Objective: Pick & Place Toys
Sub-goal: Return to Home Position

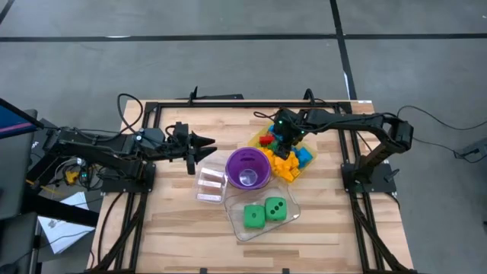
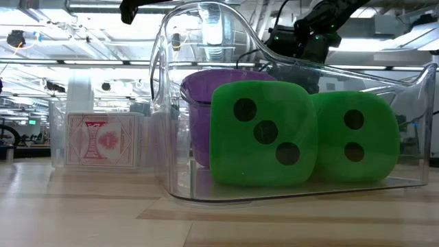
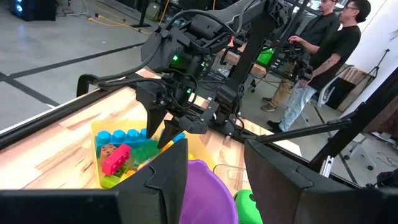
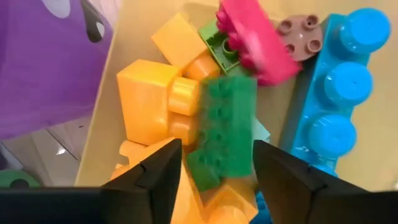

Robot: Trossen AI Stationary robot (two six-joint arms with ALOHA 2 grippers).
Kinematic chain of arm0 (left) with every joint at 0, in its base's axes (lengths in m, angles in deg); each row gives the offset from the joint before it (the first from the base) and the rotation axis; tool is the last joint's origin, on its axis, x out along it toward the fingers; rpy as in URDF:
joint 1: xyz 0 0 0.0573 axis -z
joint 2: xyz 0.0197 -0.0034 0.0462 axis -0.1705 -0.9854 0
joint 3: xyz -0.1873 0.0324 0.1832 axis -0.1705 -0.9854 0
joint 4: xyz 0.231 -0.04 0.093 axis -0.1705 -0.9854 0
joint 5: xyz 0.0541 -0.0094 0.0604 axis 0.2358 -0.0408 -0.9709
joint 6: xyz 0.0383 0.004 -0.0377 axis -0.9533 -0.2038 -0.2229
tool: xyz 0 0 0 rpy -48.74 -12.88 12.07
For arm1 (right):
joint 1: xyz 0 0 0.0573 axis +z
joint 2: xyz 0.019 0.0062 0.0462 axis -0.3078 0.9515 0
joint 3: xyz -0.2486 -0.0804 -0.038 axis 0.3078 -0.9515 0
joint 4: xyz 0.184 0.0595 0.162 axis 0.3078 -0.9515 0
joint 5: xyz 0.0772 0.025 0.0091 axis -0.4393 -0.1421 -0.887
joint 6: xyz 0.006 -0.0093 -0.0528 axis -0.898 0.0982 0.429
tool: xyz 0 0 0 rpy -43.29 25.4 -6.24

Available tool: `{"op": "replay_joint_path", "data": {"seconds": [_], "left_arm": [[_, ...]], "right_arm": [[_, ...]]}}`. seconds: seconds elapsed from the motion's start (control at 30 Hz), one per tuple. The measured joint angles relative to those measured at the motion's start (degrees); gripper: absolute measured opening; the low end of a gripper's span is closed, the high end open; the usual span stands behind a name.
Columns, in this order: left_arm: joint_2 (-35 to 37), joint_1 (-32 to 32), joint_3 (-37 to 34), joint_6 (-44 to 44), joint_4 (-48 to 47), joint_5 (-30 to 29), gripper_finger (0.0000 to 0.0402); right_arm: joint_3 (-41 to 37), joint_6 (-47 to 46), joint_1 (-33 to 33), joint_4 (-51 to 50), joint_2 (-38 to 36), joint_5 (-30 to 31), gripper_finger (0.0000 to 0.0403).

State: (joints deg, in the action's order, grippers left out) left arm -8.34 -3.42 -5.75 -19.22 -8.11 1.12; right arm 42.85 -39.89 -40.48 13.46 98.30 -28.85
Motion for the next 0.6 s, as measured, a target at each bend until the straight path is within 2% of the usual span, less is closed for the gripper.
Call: {"op": "replay_joint_path", "data": {"seconds": [0.2, 0.33, 0.43, 0.6], "left_arm": [[0.0, 0.0, 0.0, -0.02, -0.01, 0.0, 0.0154], [0.0, 0.0, 0.0, -0.13, -0.04, 0.0, 0.0154], [0.04, 0.0, 0.0, -1.14, -0.57, -0.46, 0.0154], [0.15, 0.02, 0.0, -3.44, -3.01, -5.53, 0.0154]], "right_arm": [[0.0, -0.03, 0.01, 0.02, 0.0, -0.68, 0.0226], [-0.04, -0.31, 0.0, -0.48, -1.0, -0.74, 0.0239], [-0.04, -1.11, 0.01, -1.31, -4.22, -0.68, 0.0238], [-0.04, -2.3, -0.19, -2.76, -14.07, 2.41, 0.0227]]}}
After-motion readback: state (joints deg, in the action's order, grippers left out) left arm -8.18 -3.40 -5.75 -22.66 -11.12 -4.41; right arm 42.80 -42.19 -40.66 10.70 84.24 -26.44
